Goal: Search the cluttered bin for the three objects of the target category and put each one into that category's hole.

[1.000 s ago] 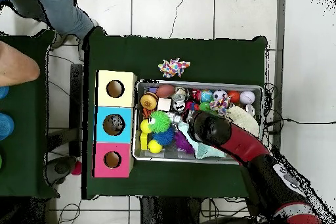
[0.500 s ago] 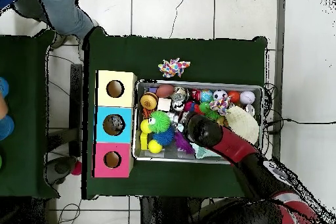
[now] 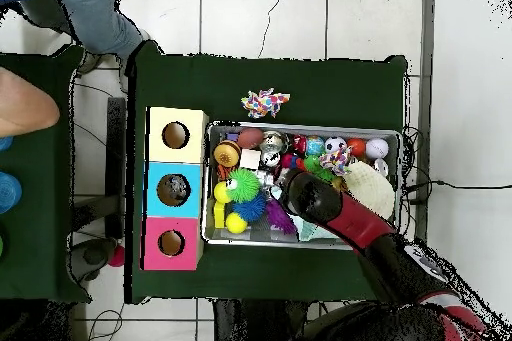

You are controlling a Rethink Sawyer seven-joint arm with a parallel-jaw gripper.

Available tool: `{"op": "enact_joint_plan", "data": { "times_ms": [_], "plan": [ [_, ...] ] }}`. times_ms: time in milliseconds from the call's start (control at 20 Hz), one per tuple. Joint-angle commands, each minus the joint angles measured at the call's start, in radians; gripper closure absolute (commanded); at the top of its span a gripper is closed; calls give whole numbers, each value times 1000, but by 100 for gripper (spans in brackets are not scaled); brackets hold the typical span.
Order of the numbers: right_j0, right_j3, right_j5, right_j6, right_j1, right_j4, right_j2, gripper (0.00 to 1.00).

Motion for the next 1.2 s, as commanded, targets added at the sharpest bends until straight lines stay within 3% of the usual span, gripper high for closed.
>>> {"op": "enact_joint_plan", "data": {
  "times_ms": [50,350,1000,1200],
  "plan": [
    [5,32,-21,226,79,66,94,0],
    [-9,54,18,228,57,100,110,0],
    [-53,161,80,228,-65,165,183,0],
    [-43,192,111,222,-116,176,172,0]
  ]
}}
